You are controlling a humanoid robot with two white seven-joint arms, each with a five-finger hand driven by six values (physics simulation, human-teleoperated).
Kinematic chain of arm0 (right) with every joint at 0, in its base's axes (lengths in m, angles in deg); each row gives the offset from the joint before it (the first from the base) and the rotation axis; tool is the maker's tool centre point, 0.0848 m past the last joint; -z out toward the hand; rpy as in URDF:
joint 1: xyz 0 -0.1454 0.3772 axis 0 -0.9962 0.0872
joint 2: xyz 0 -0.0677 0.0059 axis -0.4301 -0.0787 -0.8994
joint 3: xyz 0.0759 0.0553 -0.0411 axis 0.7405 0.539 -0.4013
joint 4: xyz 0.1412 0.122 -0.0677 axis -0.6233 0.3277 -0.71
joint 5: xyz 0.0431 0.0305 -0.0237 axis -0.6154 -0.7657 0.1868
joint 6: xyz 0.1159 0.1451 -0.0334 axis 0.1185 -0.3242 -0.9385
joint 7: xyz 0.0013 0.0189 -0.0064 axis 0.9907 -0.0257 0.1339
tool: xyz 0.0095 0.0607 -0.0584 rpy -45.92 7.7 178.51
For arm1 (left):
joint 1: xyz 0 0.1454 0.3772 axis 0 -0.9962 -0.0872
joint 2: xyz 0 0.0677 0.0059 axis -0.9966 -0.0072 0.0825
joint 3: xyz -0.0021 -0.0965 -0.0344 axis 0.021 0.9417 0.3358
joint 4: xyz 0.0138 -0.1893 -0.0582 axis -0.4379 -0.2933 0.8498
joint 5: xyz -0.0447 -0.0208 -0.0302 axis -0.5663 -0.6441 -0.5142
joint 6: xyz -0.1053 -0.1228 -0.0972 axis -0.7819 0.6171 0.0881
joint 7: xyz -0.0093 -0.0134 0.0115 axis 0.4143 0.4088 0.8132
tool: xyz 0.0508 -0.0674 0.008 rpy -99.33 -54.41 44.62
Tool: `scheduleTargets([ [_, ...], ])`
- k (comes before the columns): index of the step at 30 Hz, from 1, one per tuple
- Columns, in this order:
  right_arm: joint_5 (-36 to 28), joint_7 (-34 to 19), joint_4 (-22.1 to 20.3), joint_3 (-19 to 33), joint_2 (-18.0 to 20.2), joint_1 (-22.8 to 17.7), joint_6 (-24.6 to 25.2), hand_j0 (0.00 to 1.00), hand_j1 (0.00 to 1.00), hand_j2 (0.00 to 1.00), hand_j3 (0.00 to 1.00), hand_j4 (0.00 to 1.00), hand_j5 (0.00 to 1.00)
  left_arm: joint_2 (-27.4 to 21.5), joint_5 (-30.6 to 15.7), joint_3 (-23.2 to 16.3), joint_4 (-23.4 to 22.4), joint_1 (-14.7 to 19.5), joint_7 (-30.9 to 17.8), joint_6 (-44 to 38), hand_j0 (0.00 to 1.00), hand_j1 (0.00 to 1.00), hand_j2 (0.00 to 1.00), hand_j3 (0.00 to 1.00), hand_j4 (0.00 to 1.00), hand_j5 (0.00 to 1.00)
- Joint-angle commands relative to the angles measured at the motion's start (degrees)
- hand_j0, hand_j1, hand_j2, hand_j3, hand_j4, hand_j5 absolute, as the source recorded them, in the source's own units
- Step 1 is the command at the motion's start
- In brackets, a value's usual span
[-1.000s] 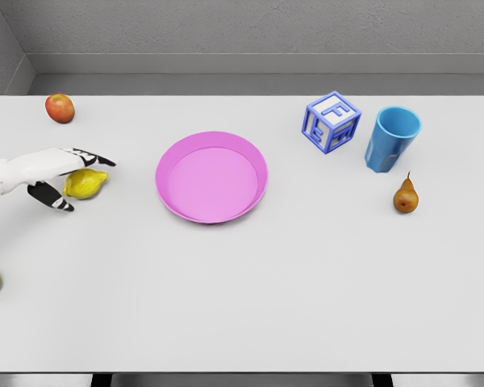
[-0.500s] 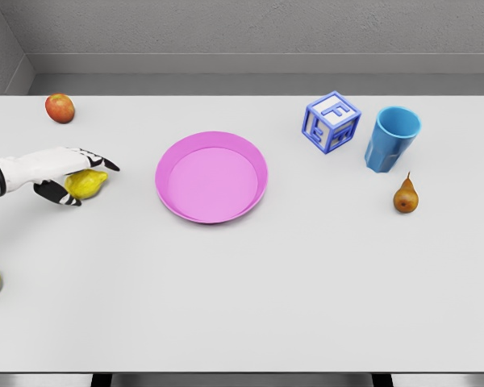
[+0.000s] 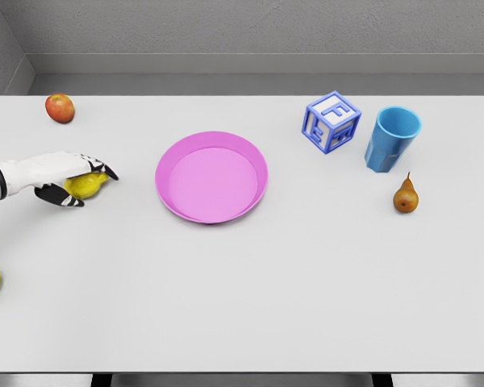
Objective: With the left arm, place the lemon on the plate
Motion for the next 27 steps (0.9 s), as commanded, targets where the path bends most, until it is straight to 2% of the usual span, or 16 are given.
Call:
scheduleTargets([
  [1,0.0,0.0,-0.1,0.0,0.0,0.0,0.0,1.0,1.0,1.0,1.0,1.0,1.0,-0.2,-0.4,-0.1,0.0,0.0,0.0,-0.3,0.73,0.73,0.73,0.73,0.73,0.73],
  [9,0.0,0.0,-0.1,0.0,0.0,0.0,0.0,1.0,1.0,1.0,1.0,1.0,1.0,-0.2,-0.4,-0.1,0.0,0.0,0.0,0.1,0.61,0.61,0.61,0.61,0.61,0.61],
  [22,0.0,-0.1,0.0,0.0,0.0,0.0,0.0,1.0,1.0,1.0,1.0,1.0,1.0,-0.3,-0.4,-0.1,0.2,1.1,-0.1,0.1,0.6,0.6,0.6,0.6,0.6,0.6],
  [27,0.0,0.0,0.0,0.0,0.0,0.0,0.0,1.0,1.0,1.0,1.0,1.0,1.0,-1.0,-0.5,-0.1,1.8,1.5,-0.1,-0.4,0.6,0.6,0.6,0.6,0.6,0.6],
])
